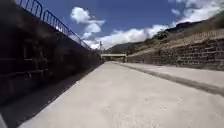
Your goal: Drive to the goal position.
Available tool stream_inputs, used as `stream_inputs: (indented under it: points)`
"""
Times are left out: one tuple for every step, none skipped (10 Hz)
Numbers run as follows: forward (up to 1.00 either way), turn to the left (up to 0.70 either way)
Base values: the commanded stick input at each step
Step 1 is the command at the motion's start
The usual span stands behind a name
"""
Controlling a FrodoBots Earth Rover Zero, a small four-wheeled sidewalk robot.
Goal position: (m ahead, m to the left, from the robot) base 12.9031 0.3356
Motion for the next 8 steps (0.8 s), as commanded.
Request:
stream_inputs:
  points:
    - [1.0, -0.01]
    - [1.0, -0.01]
    - [1.0, -0.01]
    - [1.0, -0.01]
    - [1.0, -0.01]
    - [1.0, -0.01]
    - [1.0, -0.01]
    - [1.0, -0.01]
